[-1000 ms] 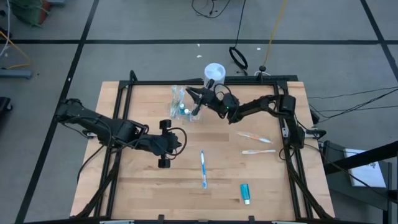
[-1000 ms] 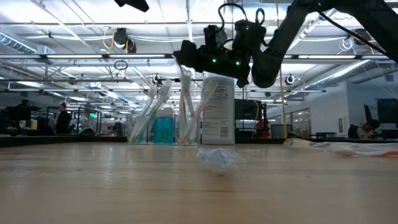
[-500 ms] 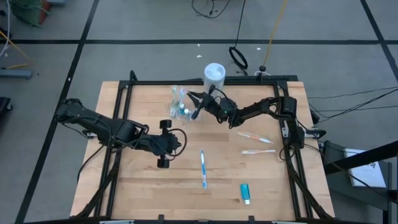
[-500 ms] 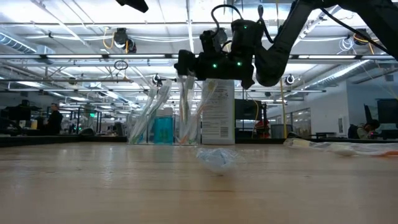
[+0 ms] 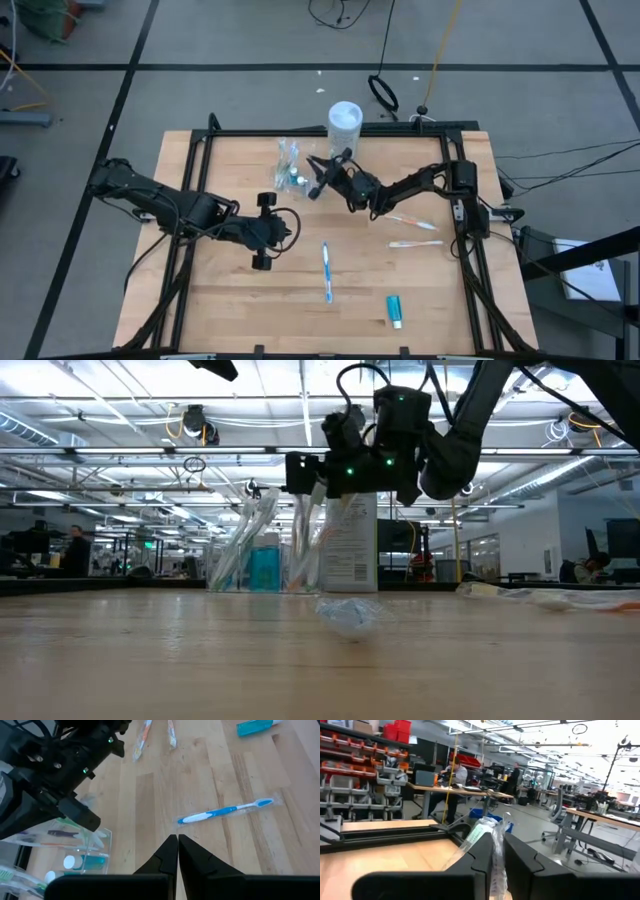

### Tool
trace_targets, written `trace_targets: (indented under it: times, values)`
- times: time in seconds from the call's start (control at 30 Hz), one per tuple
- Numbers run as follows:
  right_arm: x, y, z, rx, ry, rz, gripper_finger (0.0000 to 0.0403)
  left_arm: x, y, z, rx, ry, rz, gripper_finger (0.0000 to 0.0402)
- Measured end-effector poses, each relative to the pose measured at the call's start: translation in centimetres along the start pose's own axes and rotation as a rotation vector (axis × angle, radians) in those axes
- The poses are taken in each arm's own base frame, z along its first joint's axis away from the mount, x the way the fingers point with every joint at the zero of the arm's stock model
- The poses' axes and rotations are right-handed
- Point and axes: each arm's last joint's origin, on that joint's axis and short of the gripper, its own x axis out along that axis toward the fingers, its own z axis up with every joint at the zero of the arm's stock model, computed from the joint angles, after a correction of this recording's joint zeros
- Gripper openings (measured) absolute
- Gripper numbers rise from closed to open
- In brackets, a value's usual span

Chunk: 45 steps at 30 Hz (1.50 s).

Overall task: Pick & Place toothbrushing station
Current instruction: Put the violet toothbrush into the transparent organizer, then put the blue toothbrush into the transparent organizer

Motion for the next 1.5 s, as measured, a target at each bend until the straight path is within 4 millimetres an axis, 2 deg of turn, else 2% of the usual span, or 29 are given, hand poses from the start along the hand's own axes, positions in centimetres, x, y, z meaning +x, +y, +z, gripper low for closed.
trace_targets:
  times: [0.17, 0.37, 0.53, 0.77, 0.97, 1.27, 1.4, 1.5]
  values:
    - [0.0, 0.2, -0.5, -0.031, 0.062, 0.011, 0.0035, 0.0, 0.0, 0.0, 0.000, -0.001, 0.000, 0.0021]
    - [0.0, 0.0, -0.1, -0.016, 0.021, -0.002, 0.0048, 0.0, 0.0, 0.0, -0.002, -0.001, 0.000, 0.0021]
    - [0.0, -0.4, 1.4, -0.040, 0.037, -0.009, 0.0080, 0.0, 0.0, 0.0, -0.003, -0.003, 0.000, 0.0021]
    - [-0.7, -1.3, 2.9, -0.076, 0.264, 0.021, 0.0137, 0.0, 0.0, 0.0, -0.005, -0.002, 0.000, 0.0021]
    - [-1.8, -2.2, 5.1, -0.069, 0.362, 0.038, 0.0165, 0.0, 0.0, 0.1, -0.008, -0.010, 0.000, 0.0021]
    - [-2.8, -3.9, 9.7, -0.064, 0.272, 0.032, 0.0164, 0.0, 0.1, 0.2, -0.007, -0.021, 0.002, 0.0021]
    - [-3.3, -4.1, 10.4, -0.091, 0.284, 0.045, 0.0157, 0.1, 0.2, 0.2, -0.009, -0.021, 0.005, 0.0021]
    - [-4.2, -3.7, 10.3, -0.139, 0.360, 0.102, 0.0152, 0.1, 0.2, 0.2, -0.012, -0.022, 0.005, 0.0021]
